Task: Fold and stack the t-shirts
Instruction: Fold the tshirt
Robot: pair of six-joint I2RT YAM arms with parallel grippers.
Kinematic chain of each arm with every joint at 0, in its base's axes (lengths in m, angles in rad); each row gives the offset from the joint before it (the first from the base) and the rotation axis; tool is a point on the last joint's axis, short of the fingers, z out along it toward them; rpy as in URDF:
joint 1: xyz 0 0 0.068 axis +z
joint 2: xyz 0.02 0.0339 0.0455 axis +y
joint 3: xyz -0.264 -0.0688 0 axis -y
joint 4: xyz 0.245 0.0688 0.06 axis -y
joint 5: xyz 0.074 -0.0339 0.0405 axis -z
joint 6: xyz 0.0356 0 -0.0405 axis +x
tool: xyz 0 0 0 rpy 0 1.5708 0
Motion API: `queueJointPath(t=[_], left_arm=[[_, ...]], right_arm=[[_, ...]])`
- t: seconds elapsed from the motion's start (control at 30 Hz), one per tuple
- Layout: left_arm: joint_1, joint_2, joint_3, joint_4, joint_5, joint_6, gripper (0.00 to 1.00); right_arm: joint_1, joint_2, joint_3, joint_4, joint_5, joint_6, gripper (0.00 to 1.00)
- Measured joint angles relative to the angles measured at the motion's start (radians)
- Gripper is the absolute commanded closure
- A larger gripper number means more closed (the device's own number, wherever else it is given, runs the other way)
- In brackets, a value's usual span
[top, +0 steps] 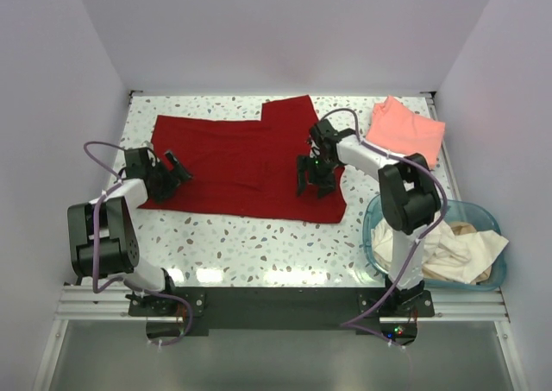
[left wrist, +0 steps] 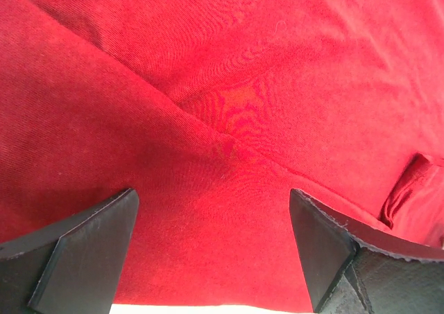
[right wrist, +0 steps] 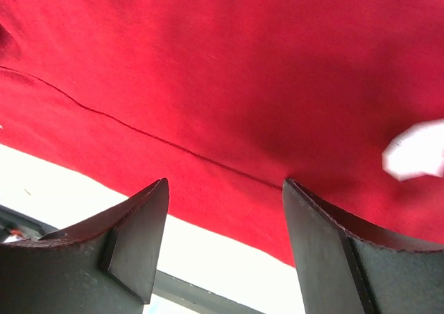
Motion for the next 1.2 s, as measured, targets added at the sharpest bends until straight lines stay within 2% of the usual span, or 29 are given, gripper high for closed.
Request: queueJointPath(t=[0.2, 0.4, 0.6, 0.97, 1.07, 1.2], left_arm=[[0.001, -0.008, -0.001, -0.014, -0.016, 0.029, 0.03], [0.002, -0.022, -0.015, -0.013, -0.021, 0.038, 0.03], [0.003, -0.025, -0.018, -0.013, -0.02, 0.051, 0.03], [0.006, -0.044, -0.033, -0.023, -0.021, 0.077, 0.03], [0.006, -0.049, -0.037, -0.025, -0.021, 0.082, 0.03], [0.006, -0.056, -0.044, -0.025, -0.023, 0.09, 0.03]], right_arm=[[-0.035, -0.166, -0.042, -0.079, 0.078, -0.001, 0.3], [-0.135, -0.338, -0.2, -0.122, 0.145, -0.003, 0.36], [-0.146, -0.31, -0.309, -0.126, 0.154, 0.0, 0.37], [-0.143, -0.244, -0.323, -0.059, 0.171, 0.023, 0.42], [-0.144, -0.23, -0.331, -0.045, 0.171, 0.03, 0.44], [-0.146, -0.229, -0.339, -0.038, 0.176, 0.034, 0.53]])
